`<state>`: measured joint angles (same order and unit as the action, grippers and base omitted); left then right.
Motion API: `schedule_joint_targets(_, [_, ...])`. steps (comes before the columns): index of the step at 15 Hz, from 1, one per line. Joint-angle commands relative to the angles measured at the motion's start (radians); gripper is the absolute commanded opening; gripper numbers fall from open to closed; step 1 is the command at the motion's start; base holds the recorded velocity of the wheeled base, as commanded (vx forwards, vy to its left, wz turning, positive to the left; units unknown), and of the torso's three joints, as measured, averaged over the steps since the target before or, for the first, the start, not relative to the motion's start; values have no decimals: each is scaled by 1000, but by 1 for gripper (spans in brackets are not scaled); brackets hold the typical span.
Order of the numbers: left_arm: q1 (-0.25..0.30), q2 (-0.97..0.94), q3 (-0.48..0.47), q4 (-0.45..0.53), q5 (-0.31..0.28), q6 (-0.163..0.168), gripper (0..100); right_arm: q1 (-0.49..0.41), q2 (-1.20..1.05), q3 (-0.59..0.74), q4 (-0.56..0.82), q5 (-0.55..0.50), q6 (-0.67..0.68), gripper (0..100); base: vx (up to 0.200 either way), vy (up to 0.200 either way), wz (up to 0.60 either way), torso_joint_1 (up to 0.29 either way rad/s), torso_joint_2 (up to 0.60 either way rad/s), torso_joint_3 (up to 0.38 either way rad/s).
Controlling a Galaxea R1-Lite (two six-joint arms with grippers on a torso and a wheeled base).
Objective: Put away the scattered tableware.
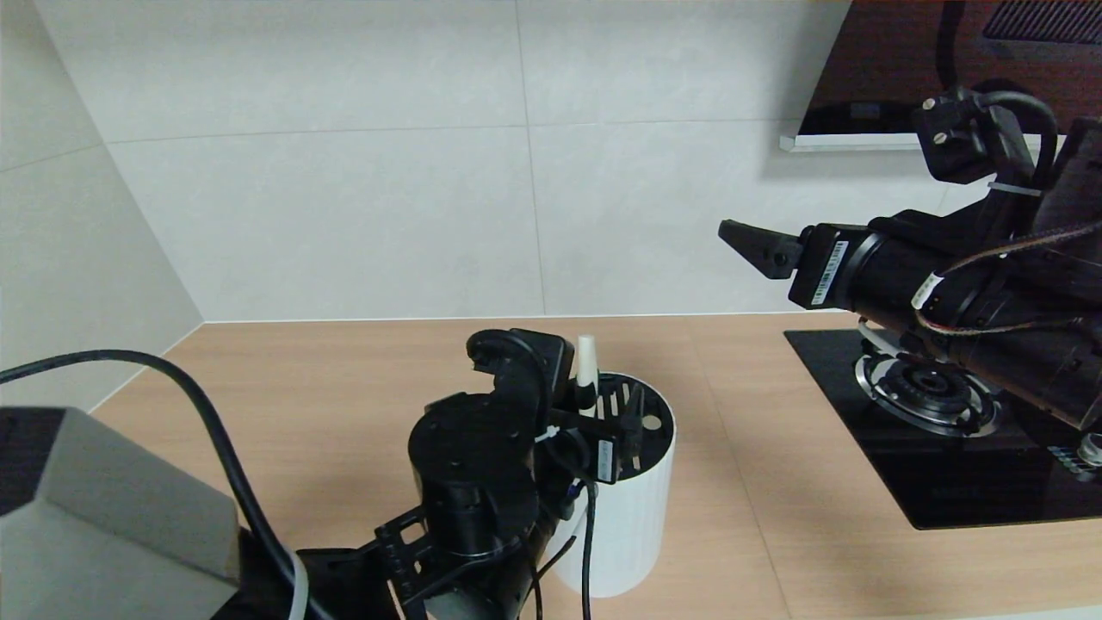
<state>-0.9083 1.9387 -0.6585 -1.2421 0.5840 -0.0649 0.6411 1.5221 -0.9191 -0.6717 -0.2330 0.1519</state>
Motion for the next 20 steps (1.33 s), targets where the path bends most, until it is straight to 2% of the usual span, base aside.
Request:
schedule_joint_targets(1, [-1,-115,45,-37,-52,-4,100,0,-8,6,1,1,-26,100,0,0,0,0,0,0])
schedule_joint_targets(3, [-4,-233,69,-39,-107,23,100,-8,-10,9,-2,0,-69,100,0,0,0,0,0,0])
schedule_joint_targets(4, [-4,-280,65,-40,-112,43,100,-29,-11,9,-9,1,-83,100,0,0,0,0,0,0])
schedule_joint_targets(5, [-3,-299,62,-40,-113,50,100,-37,-16,8,-9,1,-84,100,0,0,0,0,0,0])
schedule_joint_targets(6, [8,-386,60,-43,-188,46,100,-50,-60,13,-6,0,-84,100,0,0,0,0,0,0])
schedule_joint_targets(9, [164,-578,125,-33,-345,40,100,-92,-184,75,-2,0,-86,100,0,0,0,0,0,0])
schedule_joint_targets(10, [192,-635,146,-10,-368,40,100,-100,-231,100,1,1,-86,100,0,0,0,0,0,0])
schedule_joint_targets(11, [224,-713,178,59,-371,40,100,-101,-287,135,4,1,-87,100,0,0,0,0,0,0])
schedule_joint_targets(13, [332,-899,240,262,-382,39,100,-107,-416,232,32,0,-95,100,0,0,0,0,0,0])
schedule_joint_targets(14, [351,-951,250,316,-388,39,100,-118,-451,260,41,1,-97,100,0,0,0,0,0,0])
schedule_joint_targets(15, [373,-1080,269,454,-391,40,100,-149,-534,329,61,0,-97,100,0,0,0,0,0,0])
schedule_joint_targets(16, [382,-1147,273,535,-392,40,100,-169,-582,361,73,1,-97,100,0,0,0,0,0,0])
schedule_joint_targets(17, [451,-1317,270,764,-420,43,100,-224,-715,442,127,1,-97,100,0,0,0,0,0,0])
schedule_joint_targets(18, [493,-1422,258,892,-454,43,100,-239,-806,477,178,1,-97,100,0,0,0,0,0,0])
schedule_joint_targets(20, [598,-1580,250,1064,-517,42,100,-261,-987,500,356,0,-103,100,0,0,0,0,0,0])
